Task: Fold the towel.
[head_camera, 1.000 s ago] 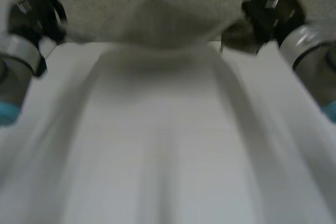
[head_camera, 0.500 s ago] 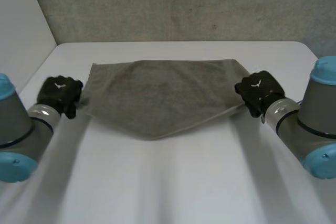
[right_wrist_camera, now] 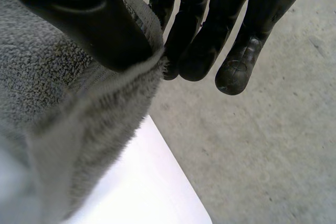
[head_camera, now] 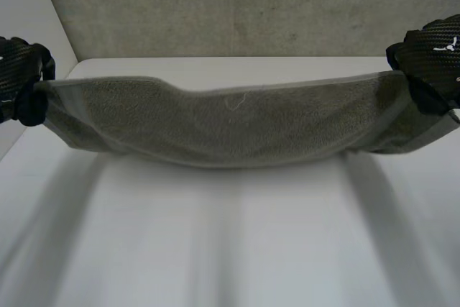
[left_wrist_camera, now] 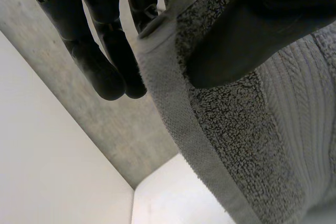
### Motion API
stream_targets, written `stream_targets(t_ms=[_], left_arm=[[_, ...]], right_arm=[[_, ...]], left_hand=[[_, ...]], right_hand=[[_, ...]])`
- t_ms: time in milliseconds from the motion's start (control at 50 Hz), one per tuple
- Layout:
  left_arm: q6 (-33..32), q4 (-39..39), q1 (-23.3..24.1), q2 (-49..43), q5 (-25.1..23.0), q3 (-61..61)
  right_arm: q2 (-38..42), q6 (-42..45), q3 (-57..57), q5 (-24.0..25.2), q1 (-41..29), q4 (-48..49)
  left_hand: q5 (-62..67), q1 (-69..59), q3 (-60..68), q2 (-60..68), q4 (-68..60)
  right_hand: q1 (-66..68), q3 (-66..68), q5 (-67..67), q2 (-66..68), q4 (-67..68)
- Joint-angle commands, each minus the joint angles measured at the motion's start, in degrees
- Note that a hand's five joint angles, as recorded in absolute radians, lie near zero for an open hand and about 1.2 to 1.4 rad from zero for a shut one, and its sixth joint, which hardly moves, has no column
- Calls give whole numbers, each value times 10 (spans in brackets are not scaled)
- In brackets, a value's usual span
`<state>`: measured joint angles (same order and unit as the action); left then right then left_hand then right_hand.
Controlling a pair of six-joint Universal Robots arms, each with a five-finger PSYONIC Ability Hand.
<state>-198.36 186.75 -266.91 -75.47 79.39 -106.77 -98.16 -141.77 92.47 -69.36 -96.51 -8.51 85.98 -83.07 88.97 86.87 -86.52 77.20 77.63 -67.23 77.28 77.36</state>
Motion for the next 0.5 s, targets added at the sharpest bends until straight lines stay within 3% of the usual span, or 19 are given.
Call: stream_targets(t_ms=[20,140,240,360,460,500], left_arm=[[-4,4,1,-65,1,-2],[-10,3,10,-149,6,6],[-10,19,10,-237,8,46],[-9,29,12,-292,9,99],[-9,32,21,-360,24,159],[-10,32,41,-404,52,196]], right_arm=[[80,3,-11,21,12,0],[141,3,-36,18,7,1],[263,3,-119,14,-3,0],[334,5,-171,6,-5,2],[387,28,-207,-15,-29,13],[421,53,-222,-40,-49,38]], left_hand=[[-160,31,-90,-69,65],[-160,31,-90,-69,65],[-160,31,-90,-69,65],[-160,31,-90,-69,65],[-160,31,-90,-69,65],[-160,31,-90,-69,65]], right_hand=[[28,24,-28,27,26],[28,24,-28,27,26],[28,24,-28,27,26],[28,24,-28,27,26],[28,24,-28,27,26],[28,24,-28,27,26]])
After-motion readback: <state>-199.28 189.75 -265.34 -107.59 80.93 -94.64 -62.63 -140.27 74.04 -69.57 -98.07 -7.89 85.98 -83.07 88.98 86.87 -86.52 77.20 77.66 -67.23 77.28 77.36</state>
